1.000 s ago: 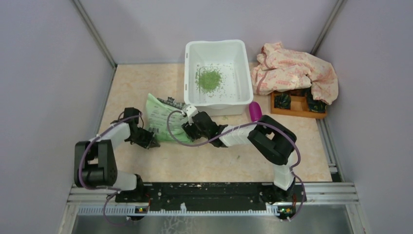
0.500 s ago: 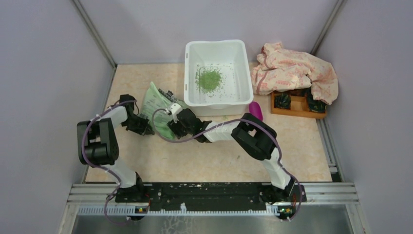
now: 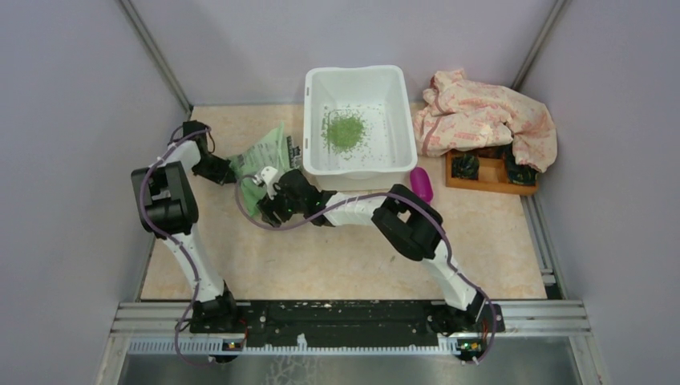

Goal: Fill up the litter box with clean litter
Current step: Move the cat litter bag to the center of the board, then move the litter box to the center of the board.

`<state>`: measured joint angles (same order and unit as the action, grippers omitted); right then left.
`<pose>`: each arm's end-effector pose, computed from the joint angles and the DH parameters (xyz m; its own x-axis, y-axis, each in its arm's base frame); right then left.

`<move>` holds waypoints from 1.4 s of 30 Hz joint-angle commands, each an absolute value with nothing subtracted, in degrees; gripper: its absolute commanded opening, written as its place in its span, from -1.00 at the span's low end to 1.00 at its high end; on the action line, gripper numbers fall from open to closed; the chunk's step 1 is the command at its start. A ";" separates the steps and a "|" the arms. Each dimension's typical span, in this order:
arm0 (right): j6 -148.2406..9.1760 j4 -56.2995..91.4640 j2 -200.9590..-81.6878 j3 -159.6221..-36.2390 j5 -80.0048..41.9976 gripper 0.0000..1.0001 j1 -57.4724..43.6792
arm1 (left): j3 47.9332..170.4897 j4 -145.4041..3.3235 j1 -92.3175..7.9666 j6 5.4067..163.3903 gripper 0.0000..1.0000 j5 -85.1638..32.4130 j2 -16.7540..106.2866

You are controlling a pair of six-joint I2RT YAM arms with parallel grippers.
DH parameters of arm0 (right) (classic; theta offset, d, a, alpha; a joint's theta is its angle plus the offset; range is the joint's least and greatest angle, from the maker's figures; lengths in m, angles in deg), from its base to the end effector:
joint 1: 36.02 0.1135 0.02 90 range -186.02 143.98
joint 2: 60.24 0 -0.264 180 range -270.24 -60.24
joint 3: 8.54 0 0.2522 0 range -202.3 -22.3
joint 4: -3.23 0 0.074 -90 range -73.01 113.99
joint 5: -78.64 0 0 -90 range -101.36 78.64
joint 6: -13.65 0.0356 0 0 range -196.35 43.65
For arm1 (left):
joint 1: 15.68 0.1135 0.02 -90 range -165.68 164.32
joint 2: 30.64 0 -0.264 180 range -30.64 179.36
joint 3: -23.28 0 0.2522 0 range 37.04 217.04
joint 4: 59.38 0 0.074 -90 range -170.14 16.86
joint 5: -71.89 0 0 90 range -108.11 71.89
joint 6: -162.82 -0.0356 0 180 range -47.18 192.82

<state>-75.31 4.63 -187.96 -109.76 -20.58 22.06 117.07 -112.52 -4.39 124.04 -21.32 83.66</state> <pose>0.2615 0.4305 0.1587 -0.2639 -0.3898 -0.8823 -0.9081 0.4089 0.0910 0.3884 0.0755 0.1606 -0.4490 -0.8833 -0.1344 -0.8463 0.4687 -0.2531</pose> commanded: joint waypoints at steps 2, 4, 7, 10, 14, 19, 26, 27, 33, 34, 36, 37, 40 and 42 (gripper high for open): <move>-75.91 3.86 -178.21 -107.71 -24.44 0.29 19.79 | 126.03 -105.59 -4.67 119.29 -1.00 -30.10 90.66; -75.89 3.97 -171.00 -102.76 -23.72 0.30 18.44 | 126.07 -106.50 -4.76 118.78 -1.00 -30.85 89.26; -76.04 7.29 -160.34 -99.17 -20.89 0.31 15.94 | 119.60 -103.37 -4.59 118.56 -1.00 -30.64 81.67; -75.41 12.36 -151.49 -97.36 -19.42 0.34 13.02 | 113.09 -100.83 -4.27 118.07 -0.88 -32.06 73.08; -75.56 21.09 -142.04 -96.75 -12.95 0.47 8.78 | 107.73 -98.46 -4.16 115.68 -0.68 -36.33 63.98; -71.75 29.31 -140.76 -97.58 -9.77 0.57 -4.15 | 104.39 -100.46 -4.08 113.19 -0.15 -39.07 55.88; -67.31 24.27 -146.31 -93.67 -11.14 0.50 -18.00 | 95.85 -98.09 -4.10 112.36 -0.03 -46.59 40.70; -66.48 22.88 -147.40 -93.23 -11.93 0.49 -19.55 | 94.93 -98.27 -4.12 112.24 -0.02 -47.00 38.84; -64.86 22.82 -155.87 -98.88 -13.76 0.47 -23.45 | 92.94 -102.12 -4.14 109.32 0.02 -47.00 33.01; -64.69 23.92 -158.49 -100.69 -14.18 0.47 -23.53 | 92.74 -102.40 -4.12 109.03 0.02 -47.20 32.71; -64.57 25.28 -162.38 -103.47 -15.63 0.46 -23.63 | 92.02 -102.55 -4.09 108.86 0.02 -47.74 32.41; -64.32 25.55 -164.05 -104.39 -16.59 0.41 -23.63 | 91.64 -102.41 -4.13 108.84 0.02 -48.17 32.48; -64.00 24.72 -167.81 -106.10 -21.72 0.06 -23.54 | 90.70 -102.03 -4.08 108.76 0.02 -48.85 32.72; -64.19 23.88 -169.07 -106.68 -24.01 -0.15 -23.04 | 90.13 -101.46 -4.10 108.77 0.02 -49.17 32.72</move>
